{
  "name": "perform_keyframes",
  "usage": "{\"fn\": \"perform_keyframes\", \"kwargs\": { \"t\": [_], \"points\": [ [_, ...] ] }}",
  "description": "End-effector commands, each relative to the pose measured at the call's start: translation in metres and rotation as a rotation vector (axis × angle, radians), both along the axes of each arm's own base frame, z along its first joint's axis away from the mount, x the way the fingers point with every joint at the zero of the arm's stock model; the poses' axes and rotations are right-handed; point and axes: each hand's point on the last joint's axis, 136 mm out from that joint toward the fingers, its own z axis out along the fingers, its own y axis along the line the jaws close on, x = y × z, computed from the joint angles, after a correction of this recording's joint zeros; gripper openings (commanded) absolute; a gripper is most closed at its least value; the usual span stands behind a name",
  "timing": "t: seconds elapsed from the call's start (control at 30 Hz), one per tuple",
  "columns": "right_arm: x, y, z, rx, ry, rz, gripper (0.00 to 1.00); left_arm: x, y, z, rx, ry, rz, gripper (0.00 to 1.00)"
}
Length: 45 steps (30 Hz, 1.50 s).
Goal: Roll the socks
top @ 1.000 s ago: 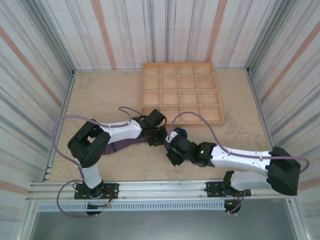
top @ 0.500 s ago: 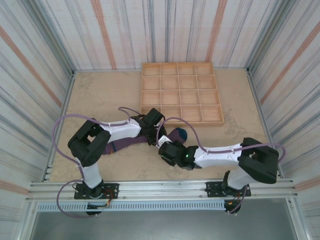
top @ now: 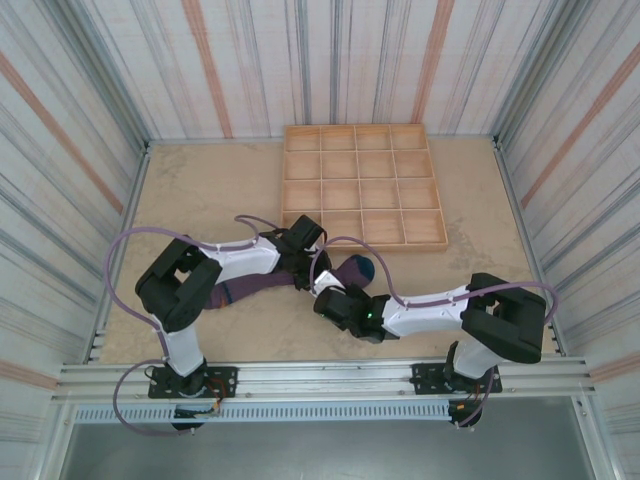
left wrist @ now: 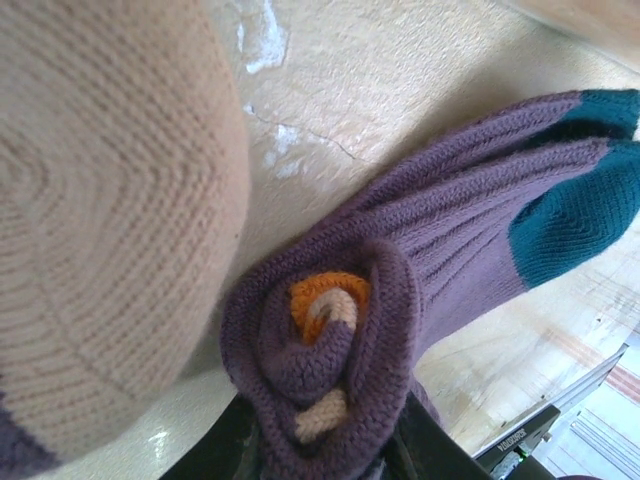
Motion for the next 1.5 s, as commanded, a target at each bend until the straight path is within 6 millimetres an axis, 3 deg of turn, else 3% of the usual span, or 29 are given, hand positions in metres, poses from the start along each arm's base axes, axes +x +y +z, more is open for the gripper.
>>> {"fn": "perform_keyframes", "kwargs": {
  "t": [0.0,0.17,0.3,0.43,0.7,1.0,1.23,1.47],
  "points": [
    [-0.009,-0.007,-0.025,0.006,0.088,0.001,0.16,-0.032,0.026,-0.043,0.128,0.13,-0.017,0.0],
    [-0.012,-0.01,-0.027,0.087,0.145,-0.008,0.03,-0.03,0.025,-0.038,0.105,0.115,-0.008,0.24],
    [-0.01,-0.018,-0.029,0.162,0.21,-0.048,0.0,-0.028,0.027,-0.033,0.106,0.105,0.004,0.59],
    [-0.011,-0.024,-0.035,0.234,0.303,-0.086,0.0,-0.026,0.027,-0.027,0.095,0.087,0.01,0.74],
    [-0.012,-0.035,-0.055,0.323,0.47,-0.185,0.0,-0.014,0.014,-0.006,0.018,0.0,-0.013,0.77],
    [-0.012,-0.045,-0.075,0.454,0.691,-0.321,0.0,-0.015,0.022,-0.01,0.041,-0.009,0.009,0.76],
    [-0.015,-0.049,-0.084,0.559,0.866,-0.398,0.0,-0.001,0.016,0.0,-0.031,-0.123,0.028,0.76],
    [-0.02,-0.058,-0.096,0.586,0.981,-0.497,0.0,0.001,0.02,-0.004,0.003,-0.129,0.033,0.65]
  ]
}}
